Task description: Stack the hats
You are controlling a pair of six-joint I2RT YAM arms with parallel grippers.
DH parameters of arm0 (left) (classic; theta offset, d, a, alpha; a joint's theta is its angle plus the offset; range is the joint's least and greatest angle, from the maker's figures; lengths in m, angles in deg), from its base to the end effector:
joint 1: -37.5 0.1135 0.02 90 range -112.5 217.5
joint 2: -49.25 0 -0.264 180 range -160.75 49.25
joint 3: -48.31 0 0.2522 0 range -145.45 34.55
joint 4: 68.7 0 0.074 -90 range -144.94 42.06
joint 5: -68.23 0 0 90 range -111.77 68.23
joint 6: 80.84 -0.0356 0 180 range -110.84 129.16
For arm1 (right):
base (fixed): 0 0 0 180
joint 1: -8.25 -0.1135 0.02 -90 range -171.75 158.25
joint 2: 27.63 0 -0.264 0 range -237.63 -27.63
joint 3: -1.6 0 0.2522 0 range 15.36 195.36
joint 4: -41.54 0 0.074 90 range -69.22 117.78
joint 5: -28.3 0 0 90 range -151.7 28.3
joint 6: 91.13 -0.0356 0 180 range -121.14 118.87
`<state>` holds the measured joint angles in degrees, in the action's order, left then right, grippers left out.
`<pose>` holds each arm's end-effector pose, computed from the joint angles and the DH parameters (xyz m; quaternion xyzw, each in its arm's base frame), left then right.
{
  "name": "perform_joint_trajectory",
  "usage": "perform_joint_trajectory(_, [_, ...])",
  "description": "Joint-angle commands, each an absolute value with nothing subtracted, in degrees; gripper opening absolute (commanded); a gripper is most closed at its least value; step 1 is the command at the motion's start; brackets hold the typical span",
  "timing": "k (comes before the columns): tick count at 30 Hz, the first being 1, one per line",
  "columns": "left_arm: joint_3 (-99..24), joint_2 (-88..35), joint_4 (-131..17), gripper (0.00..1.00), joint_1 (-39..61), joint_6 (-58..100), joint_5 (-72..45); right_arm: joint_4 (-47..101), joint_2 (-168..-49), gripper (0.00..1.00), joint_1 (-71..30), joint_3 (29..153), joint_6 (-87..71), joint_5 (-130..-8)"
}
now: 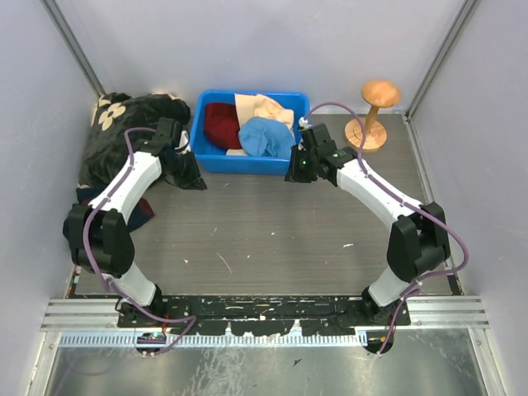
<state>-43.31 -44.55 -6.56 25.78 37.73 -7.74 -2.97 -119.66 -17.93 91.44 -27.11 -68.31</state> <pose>0.3278 -0.0768 0.2695 -0.1149 0.9612 -0.1878 0.1661 0.3180 0.1609 0.2881 -0.0229 0.9279 0.2101 0.3073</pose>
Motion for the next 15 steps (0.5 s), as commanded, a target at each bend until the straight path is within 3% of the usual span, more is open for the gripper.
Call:
perform_joint_trajectory(1, [-46.7,-49.2,-13.2,0.19,26.1,37.6,-8.8,2.8,-123.2,0.16,-17.9,91.7,-27.8,-66.7])
perform_joint_trajectory(15, [-69.3,-71.6,-16.2,0.15,26.5,37.1,-11.1,1.6,-143.3,0.13,-18.1,113.3,-22.7,-55.4])
